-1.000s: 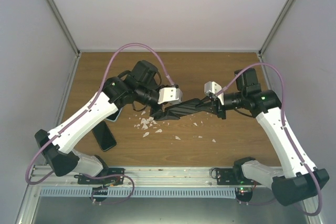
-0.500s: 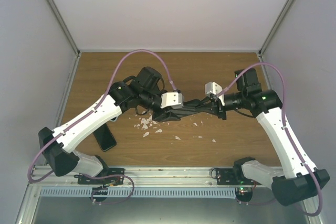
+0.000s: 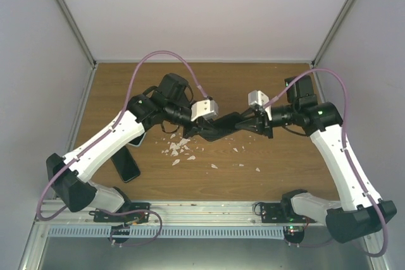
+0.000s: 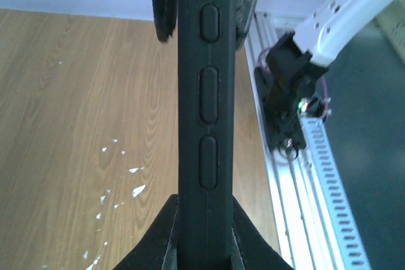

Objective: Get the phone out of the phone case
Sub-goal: Adjust the phone.

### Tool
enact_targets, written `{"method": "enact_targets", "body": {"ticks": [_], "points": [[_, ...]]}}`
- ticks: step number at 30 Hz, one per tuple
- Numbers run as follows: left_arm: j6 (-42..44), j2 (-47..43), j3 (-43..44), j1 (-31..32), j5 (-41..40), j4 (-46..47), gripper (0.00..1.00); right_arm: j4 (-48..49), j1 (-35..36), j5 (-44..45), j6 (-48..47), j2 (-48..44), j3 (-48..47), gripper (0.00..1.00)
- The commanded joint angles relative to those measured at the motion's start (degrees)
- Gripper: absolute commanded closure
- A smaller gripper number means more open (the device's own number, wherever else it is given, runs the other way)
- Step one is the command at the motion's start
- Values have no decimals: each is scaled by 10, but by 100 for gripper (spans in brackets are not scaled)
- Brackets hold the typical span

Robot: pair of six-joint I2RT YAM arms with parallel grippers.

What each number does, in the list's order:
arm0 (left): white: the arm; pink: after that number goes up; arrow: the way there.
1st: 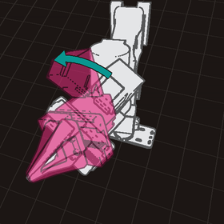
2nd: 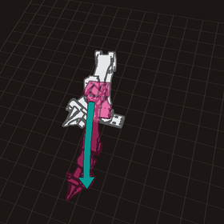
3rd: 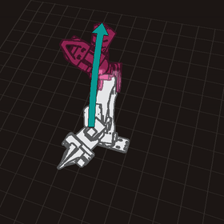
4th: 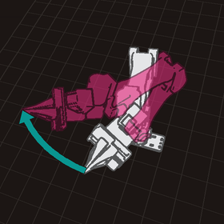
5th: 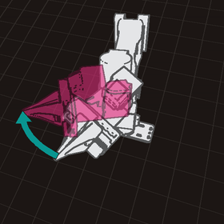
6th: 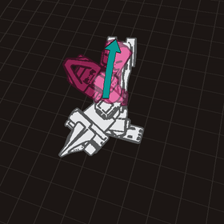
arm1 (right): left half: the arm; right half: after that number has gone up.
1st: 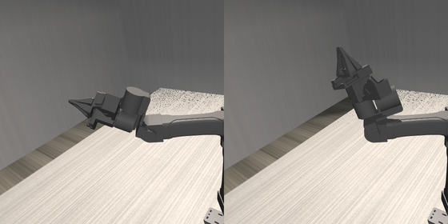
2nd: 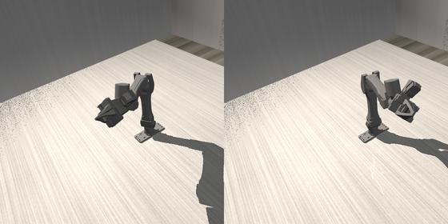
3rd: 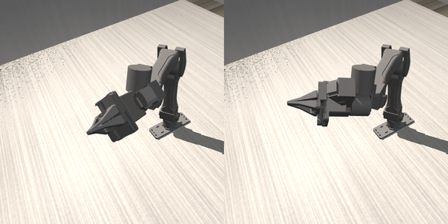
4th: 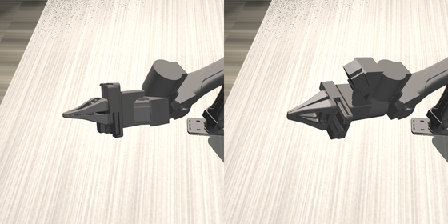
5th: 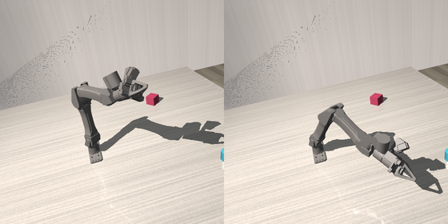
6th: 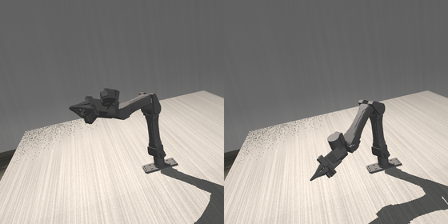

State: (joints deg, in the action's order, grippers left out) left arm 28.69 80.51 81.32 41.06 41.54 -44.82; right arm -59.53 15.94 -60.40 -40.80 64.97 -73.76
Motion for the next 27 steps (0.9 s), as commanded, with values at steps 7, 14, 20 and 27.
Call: {"method": "enact_targets", "body": {"ticks": [7,14,20,27], "points": [[-224,-32,-22,-74,185,255,100,353,-59,-100,325,-24,30,25],[-372,-61,-82,-87,176,424,100,579,-64,-94,576,-20,70,19],[-440,-72,-98,-87,152,487,100,761,-52,-56,797,-28,149,20],[-509,-75,-134,-87,141,549,100,841,-31,-27,885,-13,158,28]]}}
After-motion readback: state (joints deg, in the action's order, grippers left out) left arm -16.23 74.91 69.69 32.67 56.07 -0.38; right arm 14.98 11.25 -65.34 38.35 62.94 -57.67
